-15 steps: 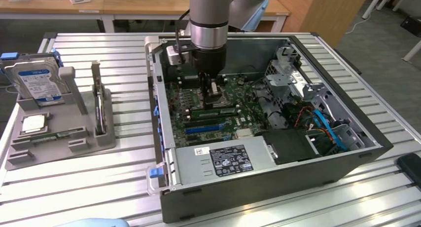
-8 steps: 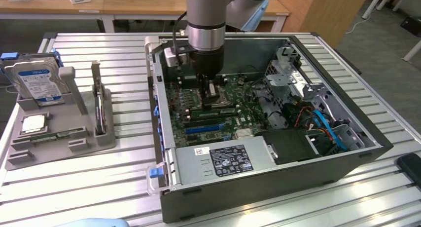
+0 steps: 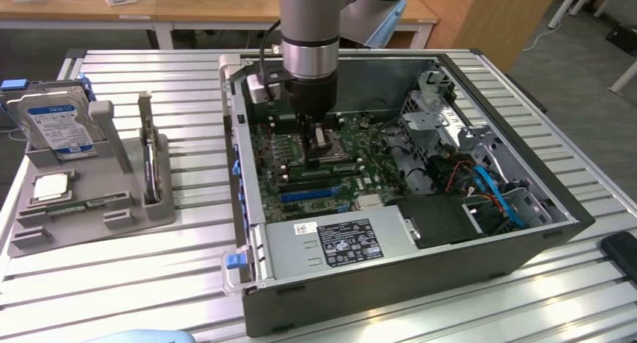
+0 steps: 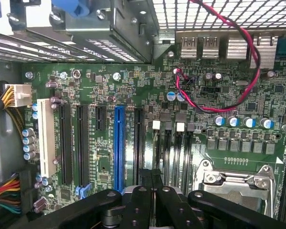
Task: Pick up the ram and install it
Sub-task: 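Press down the ram until it locks into place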
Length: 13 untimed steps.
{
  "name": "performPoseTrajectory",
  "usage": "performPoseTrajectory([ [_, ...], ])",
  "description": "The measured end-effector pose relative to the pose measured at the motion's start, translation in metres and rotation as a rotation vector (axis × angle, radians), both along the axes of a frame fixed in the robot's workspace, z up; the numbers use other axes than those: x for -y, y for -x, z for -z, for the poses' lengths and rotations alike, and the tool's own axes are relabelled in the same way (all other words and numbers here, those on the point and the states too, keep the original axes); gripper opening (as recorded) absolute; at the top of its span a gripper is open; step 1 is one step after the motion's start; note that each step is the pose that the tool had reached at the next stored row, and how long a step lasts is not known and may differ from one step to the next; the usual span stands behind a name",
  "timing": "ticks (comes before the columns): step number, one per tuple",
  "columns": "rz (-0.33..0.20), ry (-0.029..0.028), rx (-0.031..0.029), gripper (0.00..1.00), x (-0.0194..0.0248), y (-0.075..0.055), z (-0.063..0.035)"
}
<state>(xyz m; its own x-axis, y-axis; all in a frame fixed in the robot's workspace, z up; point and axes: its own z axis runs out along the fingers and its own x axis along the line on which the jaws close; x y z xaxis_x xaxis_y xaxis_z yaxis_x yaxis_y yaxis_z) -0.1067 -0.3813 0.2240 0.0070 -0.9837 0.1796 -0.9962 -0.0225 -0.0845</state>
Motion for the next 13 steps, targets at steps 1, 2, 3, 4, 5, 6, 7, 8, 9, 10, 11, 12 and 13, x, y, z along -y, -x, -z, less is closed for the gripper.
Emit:
performPoseTrajectory([
  [1,0.0,0.0002,0.001,0.1,0.0,0.0002,0.0004],
  [2,0.0,0.0004,0.0019,0.1,0.0,0.0004,0.0007],
  [3,0.0,0.0006,0.003,0.1,0.0,0.0007,0.0009],
  [4,0.0,0.0008,0.004,0.1,0.0,0.0008,0.0012],
  [5,0.0,0.0009,0.0053,0.1,0.0,0.001,0.0014],
  [6,0.0,0.0009,0.007,0.1,-0.0001,0.0011,0.0014],
  [7,0.0,0.0007,0.0089,0.1,-0.0001,0.0011,0.0015],
  [8,0.0,0.0006,0.0107,0.1,-0.0001,0.0012,0.0016],
  [9,0.0,0.0007,0.0124,0.1,0.0,0.0013,0.0016],
  [10,0.0,0.0007,0.0143,0.1,-0.0001,0.0015,0.0017],
  [11,0.0,0.0007,0.0165,0.1,0.0,0.0017,0.0017],
  [12,0.0,0.0008,0.019,0.1,0.0,0.0021,0.0018],
  [13,0.0,0.0008,0.0216,0.1,0.0,0.0026,0.0019],
])
